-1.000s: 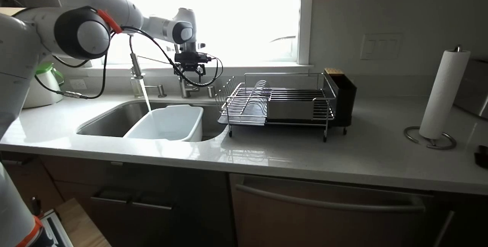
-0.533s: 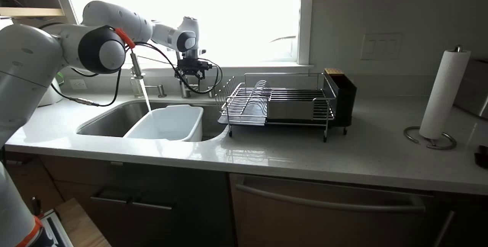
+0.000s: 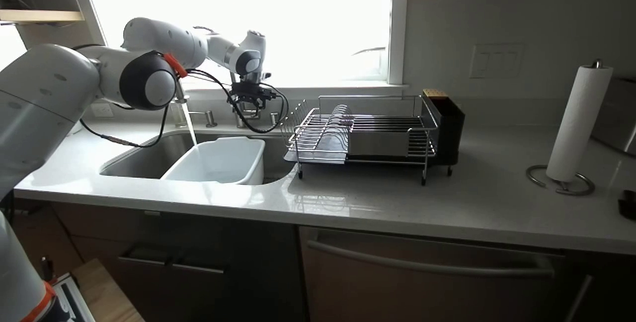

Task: Open the tap and let it run for a while then close it

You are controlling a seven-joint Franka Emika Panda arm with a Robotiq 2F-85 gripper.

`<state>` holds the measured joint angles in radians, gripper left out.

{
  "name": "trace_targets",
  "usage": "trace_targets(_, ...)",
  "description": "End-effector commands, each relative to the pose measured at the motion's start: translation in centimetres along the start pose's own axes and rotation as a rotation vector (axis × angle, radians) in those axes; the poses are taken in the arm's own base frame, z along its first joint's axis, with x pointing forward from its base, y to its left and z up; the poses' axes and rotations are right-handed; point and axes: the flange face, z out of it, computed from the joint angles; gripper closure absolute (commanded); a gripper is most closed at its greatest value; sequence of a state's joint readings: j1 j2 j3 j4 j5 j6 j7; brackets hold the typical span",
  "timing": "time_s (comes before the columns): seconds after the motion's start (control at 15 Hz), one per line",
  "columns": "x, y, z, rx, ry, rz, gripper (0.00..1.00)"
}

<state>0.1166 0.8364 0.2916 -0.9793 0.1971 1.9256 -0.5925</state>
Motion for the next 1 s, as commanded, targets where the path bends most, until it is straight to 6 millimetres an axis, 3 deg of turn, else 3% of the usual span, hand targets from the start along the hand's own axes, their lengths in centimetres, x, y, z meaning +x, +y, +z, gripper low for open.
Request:
trace_targets(0.0,0.4,-0.6,0.1,0.104,-0.003,0.062,0.00)
trace_targets(0.4,0.8,-1.0,-0.2,0.153,-0.007,0.119,0.00)
trace_targets(0.67,1.2,-0.4,-1.7,0.048,0.007,0.072,0.00)
trace_targets(0.93,0.7,0.9,-1.6,0.024,0.003,0.091,0.00)
